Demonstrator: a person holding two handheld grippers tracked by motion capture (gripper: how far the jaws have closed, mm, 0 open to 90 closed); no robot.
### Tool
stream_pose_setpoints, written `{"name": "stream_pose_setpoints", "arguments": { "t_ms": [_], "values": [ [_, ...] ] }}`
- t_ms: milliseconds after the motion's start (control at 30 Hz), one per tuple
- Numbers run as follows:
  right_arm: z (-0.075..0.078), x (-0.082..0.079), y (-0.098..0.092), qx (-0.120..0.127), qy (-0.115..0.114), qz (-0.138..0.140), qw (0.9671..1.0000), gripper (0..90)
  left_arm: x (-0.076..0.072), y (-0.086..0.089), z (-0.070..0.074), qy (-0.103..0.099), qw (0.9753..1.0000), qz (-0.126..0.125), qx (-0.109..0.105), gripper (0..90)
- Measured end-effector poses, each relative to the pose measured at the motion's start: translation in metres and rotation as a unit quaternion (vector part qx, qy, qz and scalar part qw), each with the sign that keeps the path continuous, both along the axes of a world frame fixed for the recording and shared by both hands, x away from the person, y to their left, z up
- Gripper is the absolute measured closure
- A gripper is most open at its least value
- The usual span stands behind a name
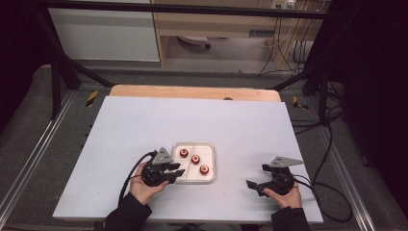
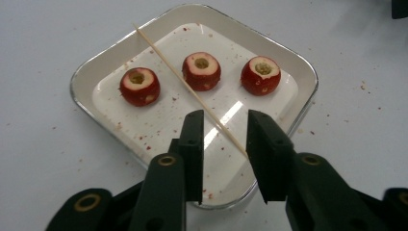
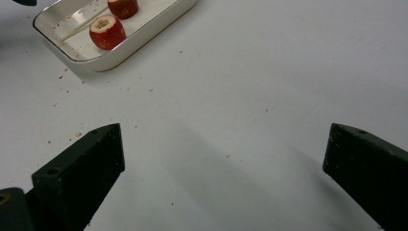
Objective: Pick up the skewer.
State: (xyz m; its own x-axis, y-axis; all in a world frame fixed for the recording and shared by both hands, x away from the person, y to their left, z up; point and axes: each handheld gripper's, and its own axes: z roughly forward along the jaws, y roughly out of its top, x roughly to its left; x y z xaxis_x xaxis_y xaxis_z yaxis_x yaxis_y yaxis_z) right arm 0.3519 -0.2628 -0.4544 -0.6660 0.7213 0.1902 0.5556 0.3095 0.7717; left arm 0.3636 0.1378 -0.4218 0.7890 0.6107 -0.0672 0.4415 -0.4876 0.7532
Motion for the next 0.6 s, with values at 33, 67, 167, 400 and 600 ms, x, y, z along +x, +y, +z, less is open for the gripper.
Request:
{"name": "stream_pose_setpoints", "arguments": {
  "t_ms": [33, 67, 167, 400, 600],
  "values": [
    [0.000, 0.000, 0.000, 0.000, 0.000, 0.000, 1.0000, 1.4, 0.001, -0.002, -0.001, 0.002, 1.0000, -0.001, -0.001, 71.6],
    [0.000, 0.000, 0.000, -0.001, 0.000, 0.000, 1.0000, 1.4, 0.002, -0.005, -0.002, 0.003, 1.0000, -0.001, 0.001, 73.7],
    [0.000, 0.000, 0.000, 0.000, -0.001, 0.000, 1.0000, 1.4, 0.003, -0.011, -0.005, 0.008, 1.0000, -0.003, 0.001, 80.2],
    [0.000, 0.000, 0.000, 0.000, 0.000, 0.001, 1.0000, 1.4, 0.006, -0.020, -0.012, 0.014, 0.9998, -0.007, 0.008, 88.9],
    [0.000, 0.000, 0.000, 0.002, 0.000, 0.001, 1.0000, 1.5, 0.006, -0.024, -0.019, 0.024, 0.9996, -0.013, 0.011, 89.7]
  ]
}}
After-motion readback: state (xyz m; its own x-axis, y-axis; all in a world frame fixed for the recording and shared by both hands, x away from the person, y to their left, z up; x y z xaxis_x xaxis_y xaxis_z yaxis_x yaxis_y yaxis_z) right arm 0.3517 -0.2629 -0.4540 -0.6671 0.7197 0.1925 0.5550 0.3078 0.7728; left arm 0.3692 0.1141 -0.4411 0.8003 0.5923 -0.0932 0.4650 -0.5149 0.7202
